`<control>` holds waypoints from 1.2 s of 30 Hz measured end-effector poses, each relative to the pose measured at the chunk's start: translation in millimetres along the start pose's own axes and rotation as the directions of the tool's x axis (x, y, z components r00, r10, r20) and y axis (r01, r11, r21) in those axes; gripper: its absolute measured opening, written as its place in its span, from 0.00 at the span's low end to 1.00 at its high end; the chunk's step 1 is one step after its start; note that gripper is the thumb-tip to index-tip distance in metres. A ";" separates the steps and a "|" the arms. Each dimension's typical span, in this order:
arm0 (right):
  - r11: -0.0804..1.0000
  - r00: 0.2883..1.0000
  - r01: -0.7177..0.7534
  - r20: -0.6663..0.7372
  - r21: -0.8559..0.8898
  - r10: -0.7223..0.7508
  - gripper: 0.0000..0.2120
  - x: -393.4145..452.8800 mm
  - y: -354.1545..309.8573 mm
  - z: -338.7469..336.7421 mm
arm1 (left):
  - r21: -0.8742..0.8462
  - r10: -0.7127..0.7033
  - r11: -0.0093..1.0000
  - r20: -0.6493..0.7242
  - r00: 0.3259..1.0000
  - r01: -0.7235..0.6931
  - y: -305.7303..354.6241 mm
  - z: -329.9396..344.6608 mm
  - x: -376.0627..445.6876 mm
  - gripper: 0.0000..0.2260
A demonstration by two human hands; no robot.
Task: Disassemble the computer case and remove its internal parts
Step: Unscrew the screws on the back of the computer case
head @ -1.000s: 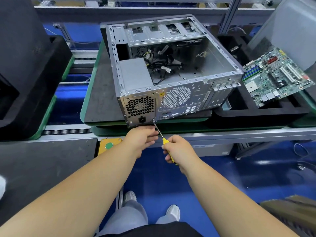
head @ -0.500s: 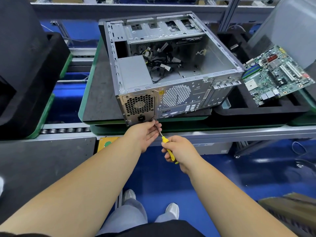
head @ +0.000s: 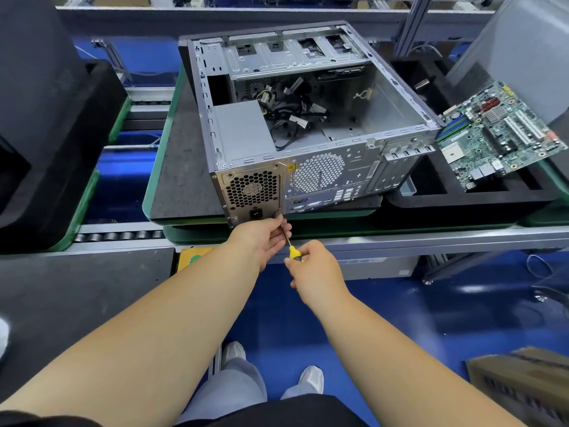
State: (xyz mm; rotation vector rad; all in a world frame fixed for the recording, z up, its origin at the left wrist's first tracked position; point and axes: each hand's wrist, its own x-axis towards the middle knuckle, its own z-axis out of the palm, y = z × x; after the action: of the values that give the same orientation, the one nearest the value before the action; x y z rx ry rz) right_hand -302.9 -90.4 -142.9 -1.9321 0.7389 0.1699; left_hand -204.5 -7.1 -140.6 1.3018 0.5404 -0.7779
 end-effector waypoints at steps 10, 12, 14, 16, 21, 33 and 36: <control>0.721 0.889 -0.442 0.367 0.534 0.274 0.12 1.4 -9.1 -13.7 | -0.082 0.027 0.996 0.007 1.000 -0.026 -3.2 -0.4 2.8 0.06; 0.731 0.898 -0.429 0.336 0.531 0.283 0.10 4.4 -8.7 -14.1 | -0.118 0.036 0.992 0.023 0.999 -0.033 -4.5 -0.7 2.7 0.07; 0.719 0.898 -0.433 0.328 0.544 0.293 0.08 6.6 -8.3 -13.4 | -0.131 0.041 0.991 0.034 0.999 -0.036 -5.2 -0.9 2.1 0.06; 0.729 0.903 -0.425 0.311 0.537 0.297 0.07 8.0 -6.1 -10.7 | -0.111 0.046 0.993 0.035 0.998 -0.042 -5.6 -1.6 1.8 0.05; 0.856 0.955 -0.289 0.191 0.429 0.227 0.06 5.6 -3.5 -4.5 | -0.009 0.050 0.999 0.021 0.999 -0.049 -5.1 -3.5 1.8 0.03; 0.765 0.876 -0.428 0.428 0.481 0.221 0.18 3.8 -7.7 -18.3 | -0.042 0.073 0.996 -0.018 0.997 -0.074 -5.8 1.5 5.0 0.07; 0.590 0.794 -0.576 0.557 0.565 0.243 0.23 1.6 -2.6 -19.5 | -0.075 0.075 0.994 -0.015 0.997 -0.076 -8.2 0.5 5.0 0.07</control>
State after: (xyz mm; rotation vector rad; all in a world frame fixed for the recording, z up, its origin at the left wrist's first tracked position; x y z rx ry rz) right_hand -304.1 -107.0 -132.4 -0.8794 0.7992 0.5072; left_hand -207.6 -9.2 -149.4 1.2506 0.5227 -0.6815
